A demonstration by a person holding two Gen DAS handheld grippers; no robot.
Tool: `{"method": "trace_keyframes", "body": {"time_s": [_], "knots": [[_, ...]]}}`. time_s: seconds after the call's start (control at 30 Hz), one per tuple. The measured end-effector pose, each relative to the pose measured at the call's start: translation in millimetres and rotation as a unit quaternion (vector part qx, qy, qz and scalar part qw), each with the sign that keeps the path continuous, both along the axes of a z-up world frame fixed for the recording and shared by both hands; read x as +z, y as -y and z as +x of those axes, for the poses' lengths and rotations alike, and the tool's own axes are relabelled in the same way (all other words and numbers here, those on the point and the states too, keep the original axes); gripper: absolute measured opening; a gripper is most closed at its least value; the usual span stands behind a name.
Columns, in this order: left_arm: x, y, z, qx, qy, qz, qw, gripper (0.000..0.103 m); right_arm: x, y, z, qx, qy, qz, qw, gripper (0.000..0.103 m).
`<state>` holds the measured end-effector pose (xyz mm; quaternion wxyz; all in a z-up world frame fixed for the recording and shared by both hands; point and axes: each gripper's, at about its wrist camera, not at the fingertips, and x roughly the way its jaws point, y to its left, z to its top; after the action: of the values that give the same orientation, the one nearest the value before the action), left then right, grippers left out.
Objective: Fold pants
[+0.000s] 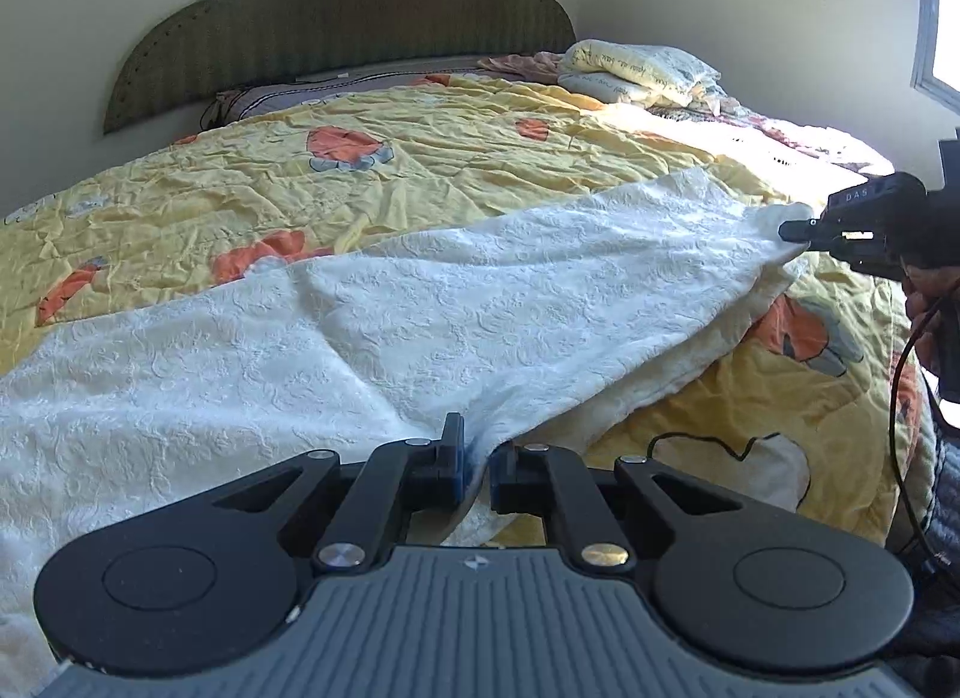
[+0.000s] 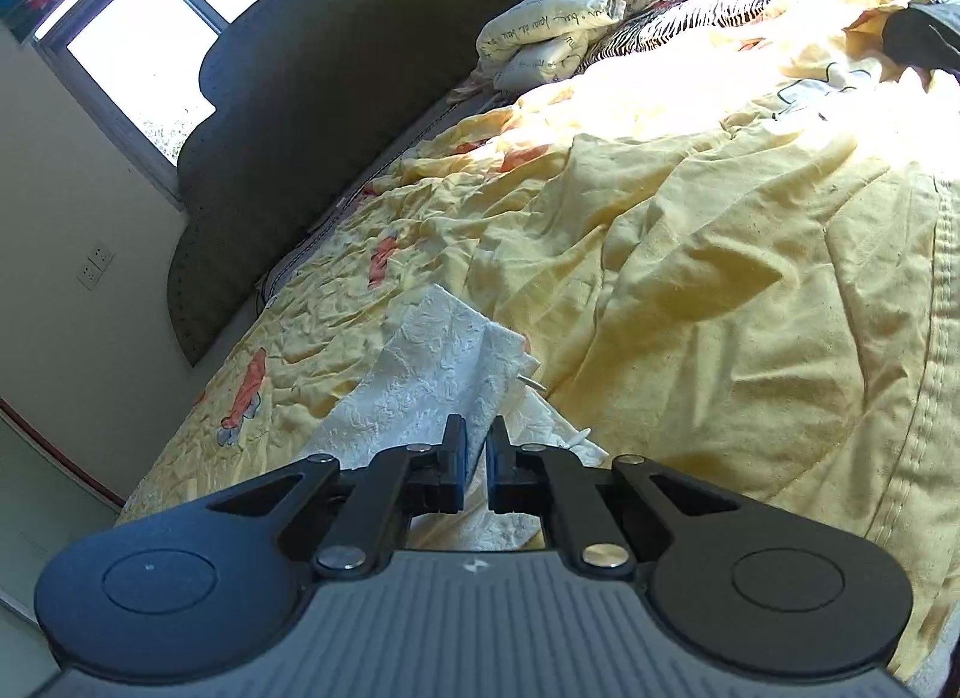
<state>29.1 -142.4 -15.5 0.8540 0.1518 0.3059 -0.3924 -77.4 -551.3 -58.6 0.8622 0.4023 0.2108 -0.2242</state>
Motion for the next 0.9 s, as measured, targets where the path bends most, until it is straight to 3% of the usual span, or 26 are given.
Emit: {"method": "trace_keyframes", "body": {"time_s": [0.13,0.17,0.2,0.23,0.27,0.33,0.37,0.43,0.5,0.57,0.6,0.67,0.73,0.83,0.9], "knots": [[-6.7,0.7,-2.9,-0.008,0.007,0.013,0.9999,0.01,-7.9,1.6,-10.6,-0.025,-0.02,0.01,0.999,0.017],[-5.3,-1.0,-2.3,-0.014,0.005,0.015,0.9998,0.015,-2.0,-2.0,-16.4,-0.043,-0.021,-0.005,0.999,0.018],[-3.7,-2.6,-2.0,-0.016,0.003,0.013,0.9998,0.024,7.7,-7.9,-18.1,-0.062,-0.029,-0.041,0.997,0.018],[-1.9,-4.8,-1.7,-0.017,-0.002,0.007,0.9998,0.025,19.0,-16.3,-17.5,-0.074,-0.036,-0.087,0.993,0.02],[0.3,-6.5,-1.4,-0.015,-0.012,0.005,0.9998,0.033,34.0,-29.1,-13.9,-0.069,-0.034,-0.142,0.987,0.021],[5.0,-10.5,-0.2,-0.015,-0.033,-0.004,0.9993,0.04,54.7,-54.9,3.0,0.003,-0.018,-0.202,0.979,0.021],[7.9,-13.5,-0.2,-0.02,-0.045,-0.015,0.9987,0.041,59.1,-66.7,13.7,0.051,-0.015,-0.213,0.975,0.027],[15.7,-19.7,0.2,-0.023,-0.067,-0.042,0.9966,0.043,59.2,-99.1,45.7,0.179,-0.023,-0.218,0.959,0.053],[21.7,-27.1,2.0,-0.014,-0.076,-0.063,0.995,0.048,43.9,-125.1,69.4,0.253,-0.049,-0.233,0.938,0.058],[23.6,-35.2,8.4,0.014,-0.075,-0.07,0.9946,0.058,23.3,-136.4,88.2,0.264,-0.102,-0.26,0.923,0.058],[20.9,-37.4,13.3,0.034,-0.073,-0.059,0.995,0.059,12.1,-137.7,96.4,0.245,-0.131,-0.272,0.921,0.057],[11.9,-41.8,23.9,0.071,-0.073,-0.03,0.9943,0.055,13.7,-137.1,92.6,0.207,-0.11,-0.253,0.939,0.058],[6.0,-50.6,31.5,0.092,-0.089,-0.031,0.9913,0.055,21.2,-147.7,87.2,0.221,-0.056,-0.228,0.947,0.06],[10.5,-65.2,33.5,0.113,-0.103,-0.064,0.9862,0.056,18.4,-178.7,99.2,0.313,-0.045,-0.214,0.924,0.06],[13.6,-75.5,33.4,0.133,-0.1,-0.066,0.9838,0.056,7.1,-196.3,113.6,0.33,-0.08,-0.244,0.909,0.062]]}}
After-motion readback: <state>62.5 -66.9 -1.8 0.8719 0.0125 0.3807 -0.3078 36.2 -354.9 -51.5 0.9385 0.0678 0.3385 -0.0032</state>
